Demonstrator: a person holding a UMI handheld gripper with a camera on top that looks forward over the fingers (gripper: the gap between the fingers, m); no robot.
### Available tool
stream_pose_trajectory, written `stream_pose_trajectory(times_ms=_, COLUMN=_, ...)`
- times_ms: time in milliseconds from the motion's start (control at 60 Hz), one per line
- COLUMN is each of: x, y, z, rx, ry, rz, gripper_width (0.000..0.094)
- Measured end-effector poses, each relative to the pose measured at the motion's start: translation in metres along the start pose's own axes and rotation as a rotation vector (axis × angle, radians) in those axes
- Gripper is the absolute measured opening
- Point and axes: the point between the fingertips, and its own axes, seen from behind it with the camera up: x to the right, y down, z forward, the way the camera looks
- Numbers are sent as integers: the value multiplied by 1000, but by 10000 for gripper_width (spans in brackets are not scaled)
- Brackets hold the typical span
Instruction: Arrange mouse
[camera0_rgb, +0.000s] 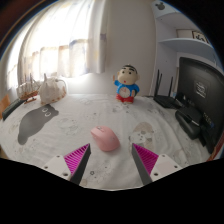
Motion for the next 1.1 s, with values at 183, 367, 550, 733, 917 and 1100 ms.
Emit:
stream_pose_trajectory(times_ms=183, x=1, y=-5, z=54, rx=-18, ry=5, rz=-13, gripper_width=852)
stream_pose_trajectory(times_ms=367, x=7, y=-10, z=95, rx=-56, ry=15, rz=-1, gripper_width=846)
stream_pose_trajectory(times_ms=550, x=7, y=-20, z=108, rx=-55, ry=14, rz=-15, gripper_width=799)
stream_pose_trajectory(times_ms=733, x=-7, y=-17, z=110, rx=-71, ry=-12, rz=-1, gripper_width=476)
stream_pose_trajectory(times_ms=917, x=-25, y=-58, z=93, rx=-70, ry=3, rz=7, gripper_width=392)
stream_pose_trajectory(times_ms=1100, x=-127, y=-161, z=59, rx=17, ry=-120, rz=41, gripper_width=389)
